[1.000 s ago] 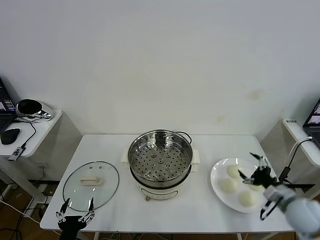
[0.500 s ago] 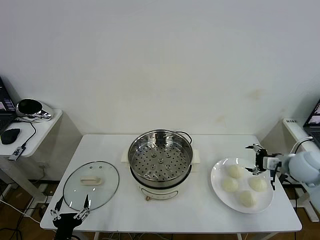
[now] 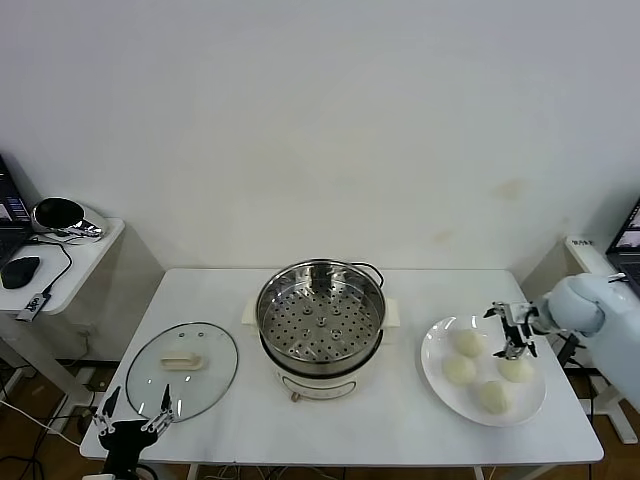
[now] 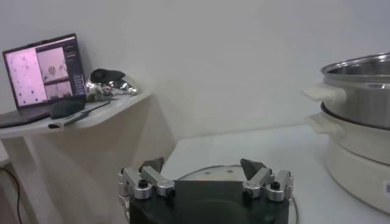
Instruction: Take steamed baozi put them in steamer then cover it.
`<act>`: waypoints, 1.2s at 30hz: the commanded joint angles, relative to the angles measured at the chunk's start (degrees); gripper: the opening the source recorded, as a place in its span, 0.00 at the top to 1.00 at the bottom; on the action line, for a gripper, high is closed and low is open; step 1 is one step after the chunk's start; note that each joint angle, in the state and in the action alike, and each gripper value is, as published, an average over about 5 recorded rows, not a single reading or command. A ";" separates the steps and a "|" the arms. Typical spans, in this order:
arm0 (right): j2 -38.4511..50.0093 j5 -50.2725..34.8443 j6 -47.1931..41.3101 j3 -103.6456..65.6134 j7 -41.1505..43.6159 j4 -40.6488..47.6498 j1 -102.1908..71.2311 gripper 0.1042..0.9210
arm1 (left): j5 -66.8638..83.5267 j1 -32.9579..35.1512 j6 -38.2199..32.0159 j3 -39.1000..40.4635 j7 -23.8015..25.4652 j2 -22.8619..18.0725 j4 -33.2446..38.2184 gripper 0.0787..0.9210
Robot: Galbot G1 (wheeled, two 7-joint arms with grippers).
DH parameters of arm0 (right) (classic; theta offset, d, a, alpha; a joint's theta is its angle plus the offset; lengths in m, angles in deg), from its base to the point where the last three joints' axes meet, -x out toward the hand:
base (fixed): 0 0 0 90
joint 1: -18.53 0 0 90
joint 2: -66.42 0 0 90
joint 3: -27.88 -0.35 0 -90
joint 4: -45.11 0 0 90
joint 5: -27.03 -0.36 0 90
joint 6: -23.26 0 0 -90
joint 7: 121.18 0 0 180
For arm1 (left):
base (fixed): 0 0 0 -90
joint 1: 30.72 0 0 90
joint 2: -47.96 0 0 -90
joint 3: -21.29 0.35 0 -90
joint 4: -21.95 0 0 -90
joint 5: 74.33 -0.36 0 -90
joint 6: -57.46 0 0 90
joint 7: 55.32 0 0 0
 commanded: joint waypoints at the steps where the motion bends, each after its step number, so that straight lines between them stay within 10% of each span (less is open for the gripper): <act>1: -6.75 1.92 0.72 7.04 1.92 8.65 6.10 0.12 | 0.01 0.07 -0.05 -0.63 -0.06 0.09 -0.22 0.12; 15: -10.06 5.41 0.57 7.72 1.68 13.02 6.10 0.13 | 0.07 -0.34 0.00 -0.91 -0.02 0.13 -0.74 0.12; 36: -2.89 -0.75 0.75 13.48 2.36 4.36 11.44 0.44 | 0.48 -0.02 -0.05 -1.50 0.09 0.63 -0.86 0.12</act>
